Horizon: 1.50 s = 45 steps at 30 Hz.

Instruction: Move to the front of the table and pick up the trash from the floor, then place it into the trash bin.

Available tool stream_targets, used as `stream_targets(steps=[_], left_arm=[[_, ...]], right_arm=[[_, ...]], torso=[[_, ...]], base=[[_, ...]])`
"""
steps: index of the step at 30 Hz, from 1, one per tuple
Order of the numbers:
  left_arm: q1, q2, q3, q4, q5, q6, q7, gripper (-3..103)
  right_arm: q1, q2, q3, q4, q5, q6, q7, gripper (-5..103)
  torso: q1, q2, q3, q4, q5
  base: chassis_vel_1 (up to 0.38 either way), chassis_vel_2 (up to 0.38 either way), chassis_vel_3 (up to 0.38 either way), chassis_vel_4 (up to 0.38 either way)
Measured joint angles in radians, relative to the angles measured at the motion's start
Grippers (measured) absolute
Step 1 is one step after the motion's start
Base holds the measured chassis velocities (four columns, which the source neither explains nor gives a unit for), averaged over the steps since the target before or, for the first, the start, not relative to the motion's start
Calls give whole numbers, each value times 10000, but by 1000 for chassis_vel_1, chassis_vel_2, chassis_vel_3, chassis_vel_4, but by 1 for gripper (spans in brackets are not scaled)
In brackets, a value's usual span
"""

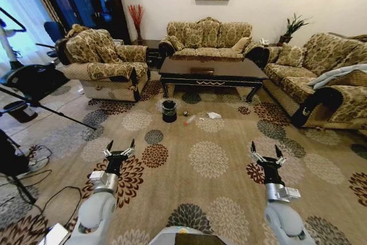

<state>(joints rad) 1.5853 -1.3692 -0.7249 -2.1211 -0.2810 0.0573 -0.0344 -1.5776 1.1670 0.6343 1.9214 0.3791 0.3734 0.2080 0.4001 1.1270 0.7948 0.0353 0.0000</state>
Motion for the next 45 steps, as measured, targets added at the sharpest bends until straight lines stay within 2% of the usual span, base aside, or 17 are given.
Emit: stream_targets(steps=[29, 45], left_arm=[[-122, -121, 66, 261, 103, -6, 150, 100], [0, -124, -51, -36, 90, -131, 330, 100]], right_arm=[[275, -16, -31, -278, -145, 409, -315, 100], [99, 96, -28, -120, -233, 317, -247, 100]], torso=[[-651, -1456, -805, -1, 0], [-961, -2167, -1205, 0, 0]], base=[[0, 0, 0, 0], [0, 0, 0, 0]])
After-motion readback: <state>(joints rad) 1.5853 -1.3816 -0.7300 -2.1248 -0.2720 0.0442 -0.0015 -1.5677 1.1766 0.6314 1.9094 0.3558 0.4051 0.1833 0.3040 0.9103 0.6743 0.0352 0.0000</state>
